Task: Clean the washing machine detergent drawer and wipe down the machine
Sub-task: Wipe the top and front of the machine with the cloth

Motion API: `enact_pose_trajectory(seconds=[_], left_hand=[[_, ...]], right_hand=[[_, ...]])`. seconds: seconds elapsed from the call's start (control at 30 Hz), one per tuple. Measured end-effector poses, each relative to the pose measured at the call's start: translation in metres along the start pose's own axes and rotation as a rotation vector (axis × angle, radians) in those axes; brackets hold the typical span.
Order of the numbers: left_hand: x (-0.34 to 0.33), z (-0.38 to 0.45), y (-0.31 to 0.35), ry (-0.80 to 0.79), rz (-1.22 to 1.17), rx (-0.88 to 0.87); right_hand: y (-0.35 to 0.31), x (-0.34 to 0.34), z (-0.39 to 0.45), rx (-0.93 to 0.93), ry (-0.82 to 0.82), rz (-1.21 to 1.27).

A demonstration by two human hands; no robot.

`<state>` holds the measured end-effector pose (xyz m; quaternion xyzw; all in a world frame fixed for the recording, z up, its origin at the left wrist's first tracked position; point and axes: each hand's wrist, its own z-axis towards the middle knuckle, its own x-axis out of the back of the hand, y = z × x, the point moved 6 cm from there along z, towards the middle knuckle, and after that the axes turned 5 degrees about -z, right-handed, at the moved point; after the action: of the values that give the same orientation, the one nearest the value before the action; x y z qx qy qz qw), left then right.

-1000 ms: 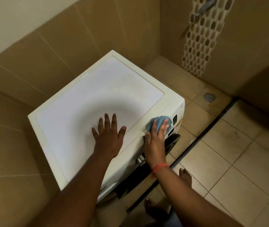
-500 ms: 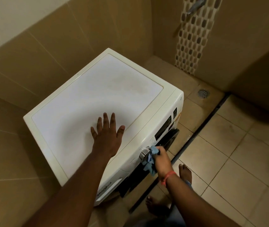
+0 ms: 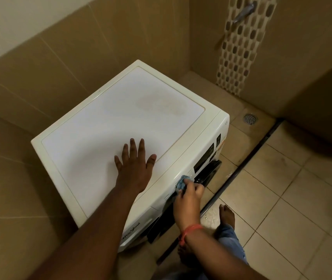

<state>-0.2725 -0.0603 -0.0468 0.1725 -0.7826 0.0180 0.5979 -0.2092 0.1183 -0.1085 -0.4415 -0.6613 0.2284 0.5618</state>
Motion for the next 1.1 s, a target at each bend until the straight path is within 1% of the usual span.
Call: enact_pose_trajectory(seconds=[0.07,0.17,0.2,0.23,0.3,0.33,0.37,0.4,0.43,0.47,0.53,0.57,0.6,0.67,0.8,0.9,1.0,1.07,1.1], left_hand=[[-0.001,0.0,0.0,0.0,-0.001,0.005],[-0.004,0.0,0.004,-0.012,0.005,0.001],[-0.004,0.0,0.005,-0.017,0.007,0.003],[-0.004,0.0,0.006,-0.021,0.007,0.007],[-0.004,0.001,0.01,-0.026,0.002,0.008],[-0.003,0.002,0.013,-0.026,0.0,0.003],[-0.003,0.003,0.016,-0.023,0.0,-0.006],[-0.002,0.004,0.019,-0.019,-0.001,-0.014],[-0.002,0.005,0.021,-0.015,-0.004,-0.02],[-0.002,0.006,0.022,-0.013,-0.007,-0.023],[-0.002,0.007,0.021,-0.019,-0.006,-0.019],[-0.003,0.007,0.02,-0.023,-0.006,-0.015],[-0.004,0.006,0.02,-0.026,-0.01,-0.013],[-0.007,0.005,0.019,-0.029,-0.019,-0.009],[-0.011,0.004,0.019,-0.049,-0.028,0.0],[-0.011,0.006,0.025,-0.051,-0.027,-0.006],[-0.008,0.011,0.033,-0.042,-0.015,-0.025],[-0.007,0.014,0.036,-0.035,-0.015,-0.031],[-0.006,0.015,0.037,-0.034,-0.016,-0.027]], right_hand=[[-0.001,-0.005,-0.01,0.178,-0.013,-0.199],[0.01,-0.001,-0.012,0.307,-0.052,-0.375],[0.012,0.001,-0.014,0.356,-0.09,-0.422],[0.013,0.002,-0.015,0.394,-0.137,-0.44],[0.015,0.009,-0.017,0.401,-0.212,-0.329],[0.011,0.013,-0.017,0.407,-0.191,-0.28],[0.011,0.015,-0.013,0.396,-0.134,-0.263],[0.015,0.016,-0.007,0.321,-0.089,-0.166],[0.025,0.014,0.003,0.187,-0.05,-0.035],[0.033,0.013,0.013,-0.023,-0.036,0.152],[0.049,0.004,0.027,-0.448,-0.075,0.514],[0.058,-0.004,0.031,-0.613,-0.131,0.654],[0.062,-0.008,0.034,-0.719,-0.183,0.74],[0.063,-0.01,0.036,-0.81,-0.274,0.784],[0.051,-0.003,0.027,-0.871,-0.399,0.755],[0.042,-0.008,0.013,-0.973,-0.535,0.91],[0.032,-0.011,0.003,-1.1,-0.523,1.192],[0.019,-0.008,0.001,-1.101,-0.495,1.273],[0.011,-0.008,0.0,-1.086,-0.486,1.248]])
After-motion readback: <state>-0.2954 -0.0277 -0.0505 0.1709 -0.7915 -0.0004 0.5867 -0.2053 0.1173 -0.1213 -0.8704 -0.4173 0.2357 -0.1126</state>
